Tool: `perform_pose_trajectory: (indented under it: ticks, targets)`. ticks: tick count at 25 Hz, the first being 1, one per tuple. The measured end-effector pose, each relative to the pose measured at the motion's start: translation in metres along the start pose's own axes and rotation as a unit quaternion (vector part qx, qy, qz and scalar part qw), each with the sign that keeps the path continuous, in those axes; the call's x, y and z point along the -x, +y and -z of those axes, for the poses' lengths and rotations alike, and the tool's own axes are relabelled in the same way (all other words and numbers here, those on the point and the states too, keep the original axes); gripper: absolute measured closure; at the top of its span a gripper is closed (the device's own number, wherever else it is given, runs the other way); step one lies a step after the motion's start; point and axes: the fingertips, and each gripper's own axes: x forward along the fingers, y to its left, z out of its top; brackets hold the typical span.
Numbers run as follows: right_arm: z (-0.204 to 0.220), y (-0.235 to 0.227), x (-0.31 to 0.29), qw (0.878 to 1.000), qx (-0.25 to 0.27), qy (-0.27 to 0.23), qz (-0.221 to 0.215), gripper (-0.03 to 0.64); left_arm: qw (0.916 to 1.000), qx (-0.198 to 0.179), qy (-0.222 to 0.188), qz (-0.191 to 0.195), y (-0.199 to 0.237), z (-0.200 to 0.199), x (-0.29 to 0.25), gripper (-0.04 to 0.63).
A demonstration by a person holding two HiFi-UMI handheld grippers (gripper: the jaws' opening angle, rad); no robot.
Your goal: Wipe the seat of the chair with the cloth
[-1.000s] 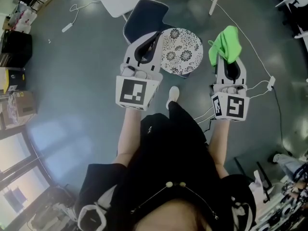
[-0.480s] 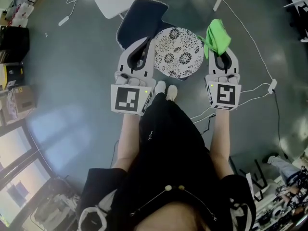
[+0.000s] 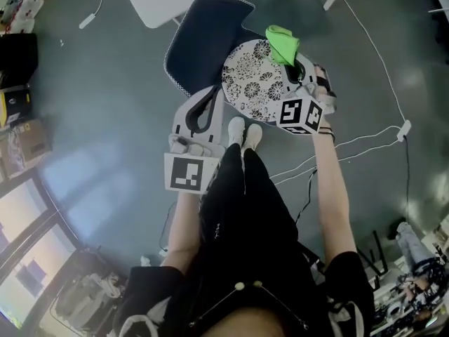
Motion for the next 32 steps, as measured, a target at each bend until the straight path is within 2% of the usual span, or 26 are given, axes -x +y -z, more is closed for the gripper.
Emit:
perform_pose_trajectory:
  ticks: [4,8,13,19,24,32]
  targets:
    - [0.028,0.050,-0.070,0.991,0.119,0.034,-0.039,0.566,0.9988,0.023,0.041,0.011,0.001,0.053,-0.012,0.589]
    - [0.052,0.106,-0.118,0.979,0.181,0.059,-0.069,0.566,0.9969,0.049,0.061,0.013,0.007,0.091,-0.012,0.589]
    - [0.086,0.159,-0.168,0.954,0.272,0.076,-0.102,0.566,0.9934,0.077,0.085,0.001,0.018,0.135,-0.016,0.591]
    - [0.126,0.197,-0.209,0.946,0.285,0.097,-0.121,0.566,0.9880,0.111,0.107,-0.010,0.024,0.180,-0.009,0.590]
    - [0.153,0.223,-0.233,0.933,0.312,0.112,-0.140,0.566,0.9864,0.103,0.128,0.007,0.018,0.203,-0.003,0.591]
    - [0.166,0.265,-0.216,0.926,0.311,0.107,-0.187,0.566,0.9835,0.112,0.142,0.002,0.023,0.217,0.004,0.591]
